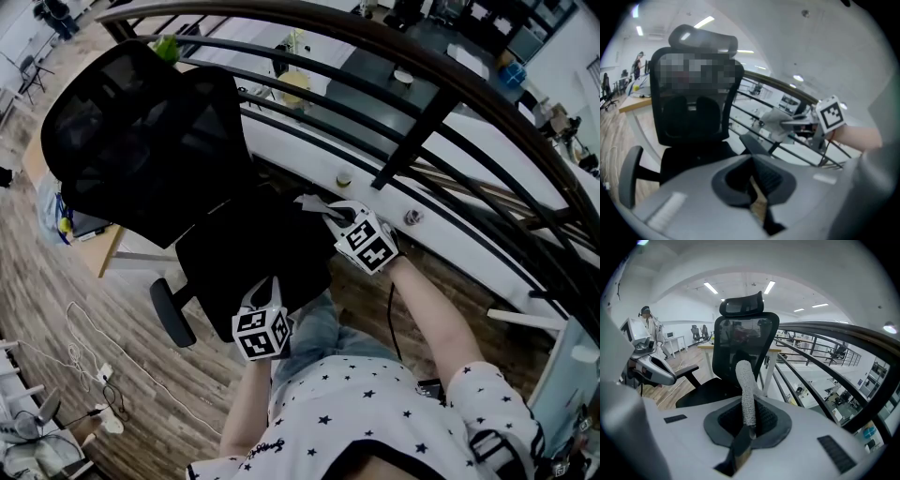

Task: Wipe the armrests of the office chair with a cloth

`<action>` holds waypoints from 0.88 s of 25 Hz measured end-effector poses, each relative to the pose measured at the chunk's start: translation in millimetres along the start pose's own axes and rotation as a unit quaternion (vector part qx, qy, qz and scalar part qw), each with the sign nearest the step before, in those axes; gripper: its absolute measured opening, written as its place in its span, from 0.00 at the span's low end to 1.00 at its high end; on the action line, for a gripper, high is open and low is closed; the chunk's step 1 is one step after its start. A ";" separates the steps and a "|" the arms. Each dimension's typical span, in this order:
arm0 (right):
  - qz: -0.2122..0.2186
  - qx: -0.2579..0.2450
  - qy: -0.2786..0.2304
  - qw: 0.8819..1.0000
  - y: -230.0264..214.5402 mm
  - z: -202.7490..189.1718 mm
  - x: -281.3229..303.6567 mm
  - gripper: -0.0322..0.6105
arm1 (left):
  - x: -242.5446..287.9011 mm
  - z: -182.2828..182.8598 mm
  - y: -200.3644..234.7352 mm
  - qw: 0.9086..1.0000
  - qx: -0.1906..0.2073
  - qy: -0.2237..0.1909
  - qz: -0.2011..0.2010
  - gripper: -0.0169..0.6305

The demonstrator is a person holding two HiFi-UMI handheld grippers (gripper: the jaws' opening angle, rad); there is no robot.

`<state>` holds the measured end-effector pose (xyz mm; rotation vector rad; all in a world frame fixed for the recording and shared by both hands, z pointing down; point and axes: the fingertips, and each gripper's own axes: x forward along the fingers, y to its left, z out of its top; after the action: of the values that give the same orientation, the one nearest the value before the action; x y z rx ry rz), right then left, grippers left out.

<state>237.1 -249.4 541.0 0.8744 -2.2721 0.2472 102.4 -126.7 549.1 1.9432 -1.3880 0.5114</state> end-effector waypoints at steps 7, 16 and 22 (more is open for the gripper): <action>0.005 -0.024 0.011 1.000 -22.3 13.3 34.8 0.09 | 22.9 13.6 12.1 1.000 -0.015 0.009 -0.002 0.04; 0.025 -0.034 0.047 0.998 -42.7 1.5 79.7 0.09 | 49.6 19.7 16.8 0.999 -0.034 0.026 -0.001 0.04; 0.042 -0.043 0.073 0.996 -43.1 -14.1 117.4 0.09 | 70.0 11.6 33.4 0.998 -0.044 0.042 0.002 0.04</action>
<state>209.0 -337.7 626.1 0.6961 -2.1684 0.2416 95.1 -188.1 597.5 1.8279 -1.3399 0.5188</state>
